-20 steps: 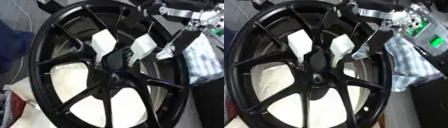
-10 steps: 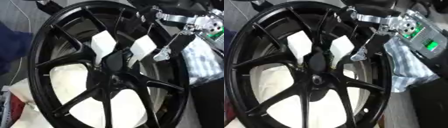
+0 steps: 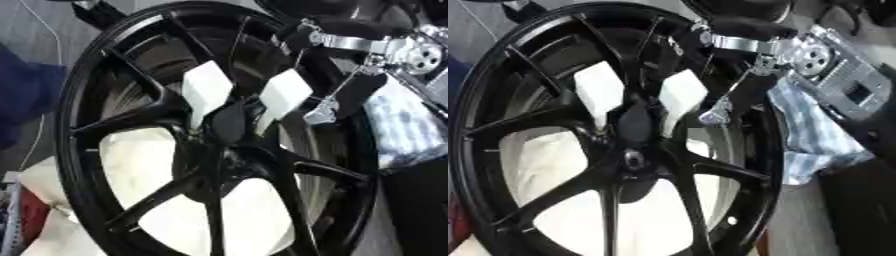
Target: Pull the pin out of the wheel hub.
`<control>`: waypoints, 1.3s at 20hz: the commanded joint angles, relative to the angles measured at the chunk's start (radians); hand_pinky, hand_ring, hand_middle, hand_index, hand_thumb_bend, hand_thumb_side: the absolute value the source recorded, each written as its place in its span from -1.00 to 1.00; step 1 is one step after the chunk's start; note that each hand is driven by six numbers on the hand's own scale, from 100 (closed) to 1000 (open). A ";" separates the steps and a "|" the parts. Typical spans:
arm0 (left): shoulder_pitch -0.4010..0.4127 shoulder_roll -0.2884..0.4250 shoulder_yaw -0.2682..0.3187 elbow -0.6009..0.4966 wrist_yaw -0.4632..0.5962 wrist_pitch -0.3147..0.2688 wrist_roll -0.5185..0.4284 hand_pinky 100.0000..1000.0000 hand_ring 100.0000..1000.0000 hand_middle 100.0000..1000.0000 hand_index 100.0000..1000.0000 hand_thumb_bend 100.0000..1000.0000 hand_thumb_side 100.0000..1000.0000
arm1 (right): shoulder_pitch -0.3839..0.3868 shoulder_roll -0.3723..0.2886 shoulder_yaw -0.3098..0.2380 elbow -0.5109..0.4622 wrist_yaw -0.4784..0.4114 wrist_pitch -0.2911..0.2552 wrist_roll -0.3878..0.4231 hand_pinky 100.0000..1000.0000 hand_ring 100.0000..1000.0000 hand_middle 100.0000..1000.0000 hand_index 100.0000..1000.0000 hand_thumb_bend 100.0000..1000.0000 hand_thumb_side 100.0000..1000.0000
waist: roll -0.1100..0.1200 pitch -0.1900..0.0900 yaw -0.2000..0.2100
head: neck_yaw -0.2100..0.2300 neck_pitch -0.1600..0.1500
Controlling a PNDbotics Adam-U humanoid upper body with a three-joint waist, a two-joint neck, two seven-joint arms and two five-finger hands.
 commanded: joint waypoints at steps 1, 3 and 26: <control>-0.001 0.012 0.005 -0.007 -0.009 0.000 0.004 0.59 0.12 0.10 0.53 -1.00 0.95 | -0.006 -0.021 -0.010 -0.011 -0.016 0.005 0.005 0.62 0.52 0.21 0.22 -0.25 -0.82 | 0.007 -0.014 -0.003 | 0.003 -0.010; -0.001 0.012 0.005 -0.006 -0.010 0.000 0.004 0.59 0.12 0.10 0.53 -1.00 0.95 | -0.007 -0.020 -0.009 -0.011 -0.021 0.008 0.009 0.62 0.51 0.20 0.20 -0.28 -0.83 | 0.006 -0.013 -0.003 | 0.004 -0.010; 0.007 0.008 0.006 0.007 -0.011 0.001 0.007 0.60 0.13 0.10 0.53 -1.00 0.96 | -0.002 -0.044 -0.019 -0.037 -0.132 0.066 0.010 0.49 0.25 -0.26 -0.26 -0.72 -1.00 | 0.011 -0.025 -0.012 | 0.010 -0.003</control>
